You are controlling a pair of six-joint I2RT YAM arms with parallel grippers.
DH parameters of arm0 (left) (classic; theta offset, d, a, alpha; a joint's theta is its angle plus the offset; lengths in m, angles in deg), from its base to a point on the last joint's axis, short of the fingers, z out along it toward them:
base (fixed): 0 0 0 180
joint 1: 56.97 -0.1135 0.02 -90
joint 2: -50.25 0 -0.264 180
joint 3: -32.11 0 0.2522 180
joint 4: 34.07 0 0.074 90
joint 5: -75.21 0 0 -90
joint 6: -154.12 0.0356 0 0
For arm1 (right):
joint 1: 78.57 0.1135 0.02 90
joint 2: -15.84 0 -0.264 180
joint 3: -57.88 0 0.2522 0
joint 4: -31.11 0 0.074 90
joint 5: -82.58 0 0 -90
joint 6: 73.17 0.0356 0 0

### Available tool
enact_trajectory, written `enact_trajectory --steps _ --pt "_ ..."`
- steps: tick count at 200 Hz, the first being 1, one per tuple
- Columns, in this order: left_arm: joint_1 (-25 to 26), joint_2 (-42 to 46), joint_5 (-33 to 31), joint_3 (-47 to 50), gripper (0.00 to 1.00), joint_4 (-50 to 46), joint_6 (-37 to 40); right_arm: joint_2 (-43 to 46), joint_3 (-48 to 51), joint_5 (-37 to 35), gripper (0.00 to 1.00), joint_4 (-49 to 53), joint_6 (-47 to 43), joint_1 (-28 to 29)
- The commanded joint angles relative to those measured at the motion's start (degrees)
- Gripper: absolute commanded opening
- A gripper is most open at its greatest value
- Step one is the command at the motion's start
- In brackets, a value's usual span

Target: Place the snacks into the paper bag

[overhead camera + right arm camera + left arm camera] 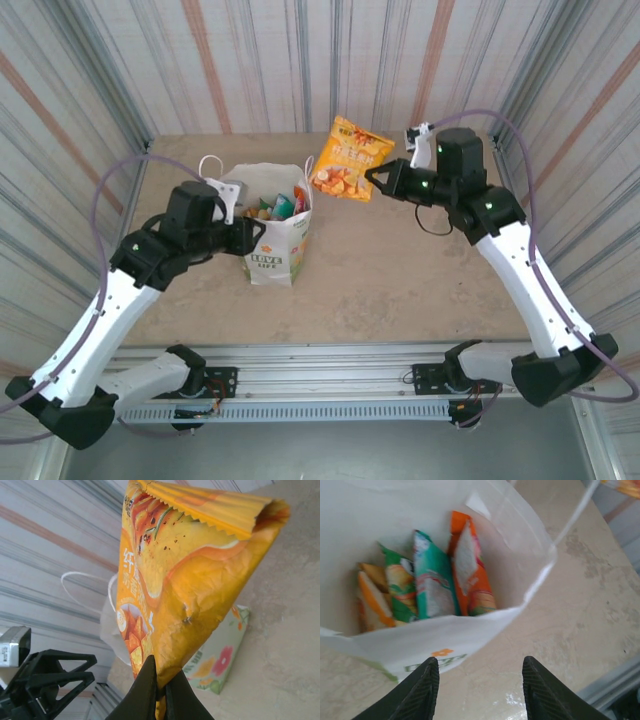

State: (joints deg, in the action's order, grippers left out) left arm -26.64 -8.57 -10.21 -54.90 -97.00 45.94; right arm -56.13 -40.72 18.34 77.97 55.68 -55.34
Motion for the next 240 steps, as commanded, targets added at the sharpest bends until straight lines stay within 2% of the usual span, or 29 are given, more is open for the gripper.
enact_trajectory --steps 1,42,69,109,157,193,204,223,240 --pt "-3.2 -1.9 0.2 -4.0 0.49 -5.3 3.5 -2.6 -6.5 1.4 0.0 4.4 3.1 0.5" --pt "-9.2 -7.3 -1.1 -11.6 0.52 -10.4 7.5 -6.9 -15.4 -2.8 0.0 5.2 4.4 4.7" --pt "-14.9 -8.4 1.8 -14.0 0.54 -9.8 8.5 -9.0 -19.5 -4.8 0.0 3.5 5.5 7.8" --pt "-21.5 -10.6 4.8 -17.2 0.55 -10.4 10.6 -13.2 -27.3 -9.1 0.0 6.3 6.2 13.1" --pt "-24.3 -14.4 7.2 -17.2 0.56 -9.1 11.2 -18.7 -35.4 -14.7 0.0 12.1 6.0 20.1" --pt "-24.7 -17.2 7.8 -16.2 0.56 -6.0 10.8 -25.2 -43.4 -19.4 0.0 22.1 6.0 22.3" --pt "-24.6 -17.9 8.2 -15.8 0.48 -5.3 10.9 -26.9 -45.6 -20.3 0.0 24.9 6.1 22.6" --pt "-24.6 -18.4 10.5 -15.1 0.21 -4.3 11.0 -29.8 -47.9 -20.5 0.0 27.8 6.6 23.0" --pt "-24.6 -18.0 12.3 -14.2 0.1 -3.1 11.0 -32.8 -50.4 -20.4 0.0 30.7 6.8 23.4"
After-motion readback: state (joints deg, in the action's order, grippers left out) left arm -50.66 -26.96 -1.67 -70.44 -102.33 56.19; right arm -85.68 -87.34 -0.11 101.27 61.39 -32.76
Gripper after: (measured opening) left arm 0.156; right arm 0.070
